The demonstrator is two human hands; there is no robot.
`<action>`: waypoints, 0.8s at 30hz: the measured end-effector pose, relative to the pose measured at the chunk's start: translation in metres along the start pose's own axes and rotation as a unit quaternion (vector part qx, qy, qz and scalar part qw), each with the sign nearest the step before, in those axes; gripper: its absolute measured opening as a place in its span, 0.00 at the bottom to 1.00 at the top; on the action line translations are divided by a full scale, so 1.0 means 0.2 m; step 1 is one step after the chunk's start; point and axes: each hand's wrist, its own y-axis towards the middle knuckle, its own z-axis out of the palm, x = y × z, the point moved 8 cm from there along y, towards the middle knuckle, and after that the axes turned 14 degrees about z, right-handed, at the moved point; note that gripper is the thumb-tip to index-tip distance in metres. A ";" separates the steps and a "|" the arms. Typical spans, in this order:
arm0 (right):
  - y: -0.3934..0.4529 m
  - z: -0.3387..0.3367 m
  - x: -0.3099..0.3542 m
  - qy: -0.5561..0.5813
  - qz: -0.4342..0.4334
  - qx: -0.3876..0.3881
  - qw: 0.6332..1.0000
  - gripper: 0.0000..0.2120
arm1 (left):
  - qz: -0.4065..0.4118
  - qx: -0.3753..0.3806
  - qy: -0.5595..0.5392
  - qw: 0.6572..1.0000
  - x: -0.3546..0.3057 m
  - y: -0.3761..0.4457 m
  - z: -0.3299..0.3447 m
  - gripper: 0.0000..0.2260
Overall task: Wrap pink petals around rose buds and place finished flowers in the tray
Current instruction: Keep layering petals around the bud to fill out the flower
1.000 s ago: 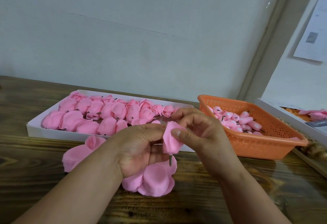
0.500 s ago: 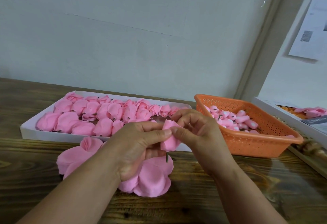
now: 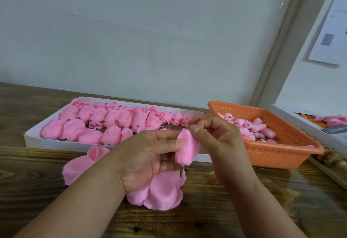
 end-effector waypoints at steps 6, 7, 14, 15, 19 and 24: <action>-0.01 0.04 0.03 -0.023 0.004 0.151 0.988 0.19 | -0.012 0.014 -0.023 1.000 0.00 -0.01 0.02 0.08; -0.02 0.05 0.04 -0.047 -0.006 0.173 0.984 0.20 | -0.017 0.029 -0.026 0.999 0.00 -0.01 0.03 0.08; -0.04 0.08 0.02 0.001 0.032 0.223 0.974 0.09 | -0.034 0.095 -0.049 0.994 0.01 -0.03 0.08 0.10; -0.04 0.08 0.01 0.006 0.034 0.214 0.976 0.08 | -0.035 0.086 -0.060 0.994 0.01 -0.02 0.07 0.10; -0.02 0.06 0.00 0.020 0.042 0.187 0.981 0.07 | -0.028 0.026 -0.070 0.997 0.02 -0.01 0.04 0.14; -0.01 0.04 -0.01 -0.003 0.049 0.148 0.988 0.07 | 0.010 -0.013 -0.009 1.000 0.01 0.00 0.02 0.12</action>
